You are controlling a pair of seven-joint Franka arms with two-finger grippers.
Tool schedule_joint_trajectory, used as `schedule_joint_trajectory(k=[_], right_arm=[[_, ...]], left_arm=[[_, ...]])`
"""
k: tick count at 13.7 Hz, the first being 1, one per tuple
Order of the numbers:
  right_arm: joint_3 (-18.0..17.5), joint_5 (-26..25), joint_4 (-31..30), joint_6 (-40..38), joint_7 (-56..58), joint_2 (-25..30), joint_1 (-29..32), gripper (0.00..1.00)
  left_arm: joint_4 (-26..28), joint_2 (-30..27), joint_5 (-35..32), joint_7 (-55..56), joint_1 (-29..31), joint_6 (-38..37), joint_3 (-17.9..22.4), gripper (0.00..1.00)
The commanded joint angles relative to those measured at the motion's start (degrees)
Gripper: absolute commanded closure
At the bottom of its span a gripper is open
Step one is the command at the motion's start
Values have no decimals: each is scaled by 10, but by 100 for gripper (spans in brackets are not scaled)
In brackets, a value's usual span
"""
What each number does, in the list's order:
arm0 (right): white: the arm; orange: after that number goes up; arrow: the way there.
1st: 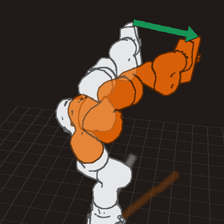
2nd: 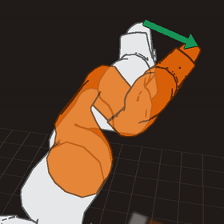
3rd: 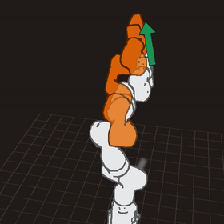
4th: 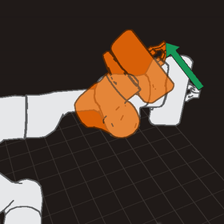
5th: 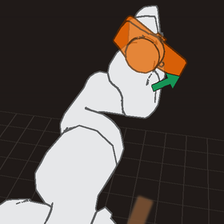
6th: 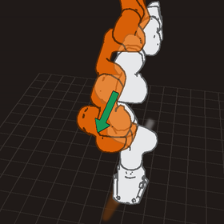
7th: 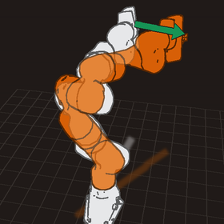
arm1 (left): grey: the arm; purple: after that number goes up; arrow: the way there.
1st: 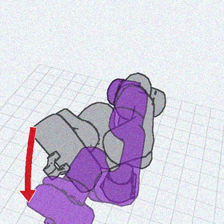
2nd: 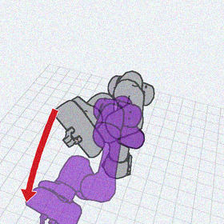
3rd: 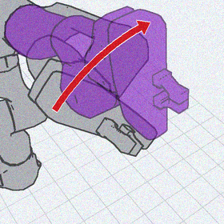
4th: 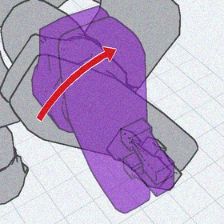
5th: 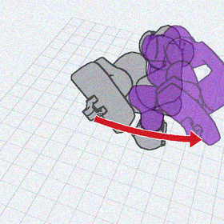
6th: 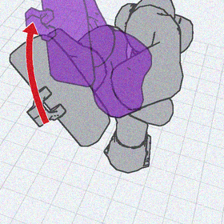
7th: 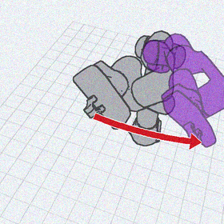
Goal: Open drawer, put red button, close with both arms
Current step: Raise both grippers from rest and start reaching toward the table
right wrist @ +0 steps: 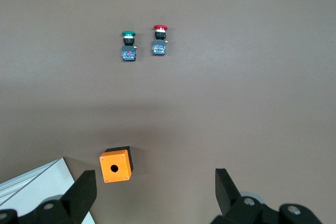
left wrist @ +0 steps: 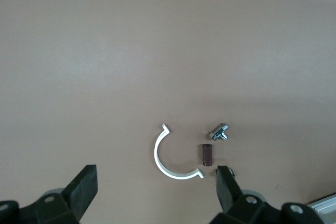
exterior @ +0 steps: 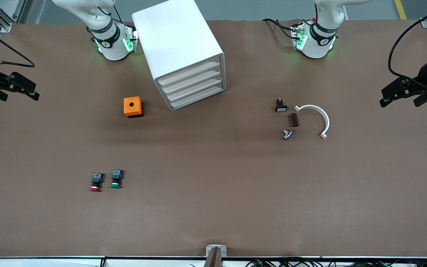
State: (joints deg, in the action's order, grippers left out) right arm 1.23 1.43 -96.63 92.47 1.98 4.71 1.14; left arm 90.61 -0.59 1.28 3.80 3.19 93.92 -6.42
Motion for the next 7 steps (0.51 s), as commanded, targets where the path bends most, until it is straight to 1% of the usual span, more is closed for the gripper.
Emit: schedule_joint_trajectory(k=[1, 5, 7], right_arm=[[2, 6, -11, -2, -8, 14, -3, 0], [2, 6, -10, -2, -8, 13, -3, 0], [2, 6, -8, -2, -8, 13, -3, 0]], left_arm=[[-5, 1, -11, 6, 3, 2, -4, 0], [-5, 0, -3, -5, 8, -2, -1, 0], [-5, -5, 27, -6, 11, -21, 1, 0]])
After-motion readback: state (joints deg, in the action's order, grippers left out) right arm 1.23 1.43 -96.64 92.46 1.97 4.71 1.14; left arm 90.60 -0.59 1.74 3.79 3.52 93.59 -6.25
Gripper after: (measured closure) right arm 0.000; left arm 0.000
